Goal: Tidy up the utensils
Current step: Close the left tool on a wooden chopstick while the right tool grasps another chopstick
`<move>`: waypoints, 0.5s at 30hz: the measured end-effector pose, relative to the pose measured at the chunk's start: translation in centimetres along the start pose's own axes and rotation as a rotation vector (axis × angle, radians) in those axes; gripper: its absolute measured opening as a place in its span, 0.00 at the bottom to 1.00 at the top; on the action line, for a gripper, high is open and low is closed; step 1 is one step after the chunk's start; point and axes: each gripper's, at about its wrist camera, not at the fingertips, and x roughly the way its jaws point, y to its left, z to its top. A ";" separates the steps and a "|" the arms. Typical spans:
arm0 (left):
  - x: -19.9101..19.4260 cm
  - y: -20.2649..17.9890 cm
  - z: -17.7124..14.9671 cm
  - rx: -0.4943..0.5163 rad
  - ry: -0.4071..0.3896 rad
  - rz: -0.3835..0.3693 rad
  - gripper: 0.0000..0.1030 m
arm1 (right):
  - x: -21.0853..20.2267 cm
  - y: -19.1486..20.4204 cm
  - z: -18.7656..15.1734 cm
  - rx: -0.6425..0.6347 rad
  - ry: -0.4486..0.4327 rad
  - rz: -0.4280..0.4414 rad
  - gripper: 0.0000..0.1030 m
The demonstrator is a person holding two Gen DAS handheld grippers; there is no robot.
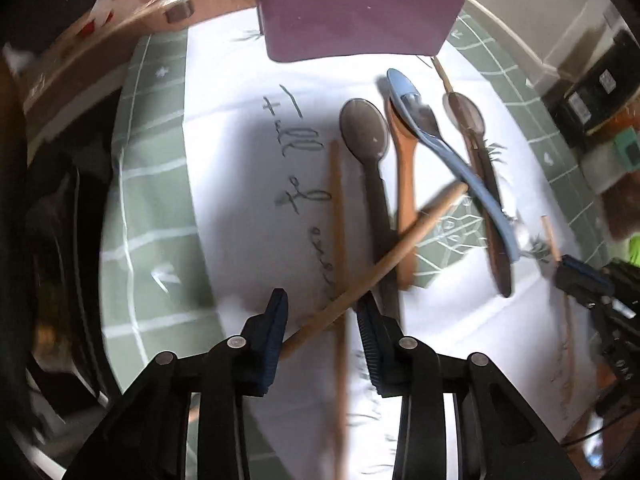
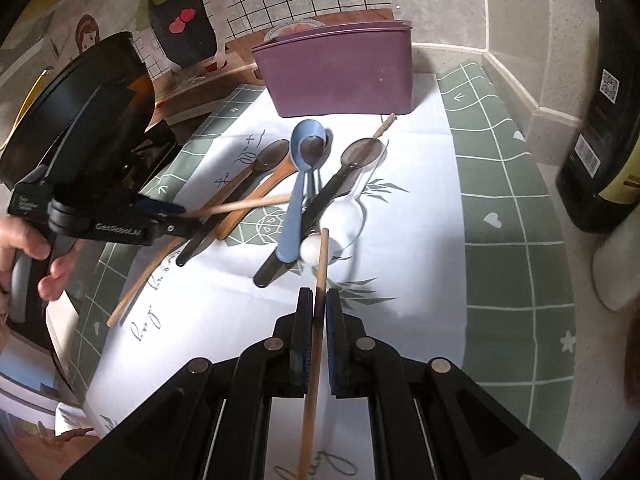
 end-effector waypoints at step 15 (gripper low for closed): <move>-1.6 -3.6 -2.2 -0.058 -0.047 -0.094 0.22 | 1.4 -1.4 1.0 0.031 0.062 0.005 0.10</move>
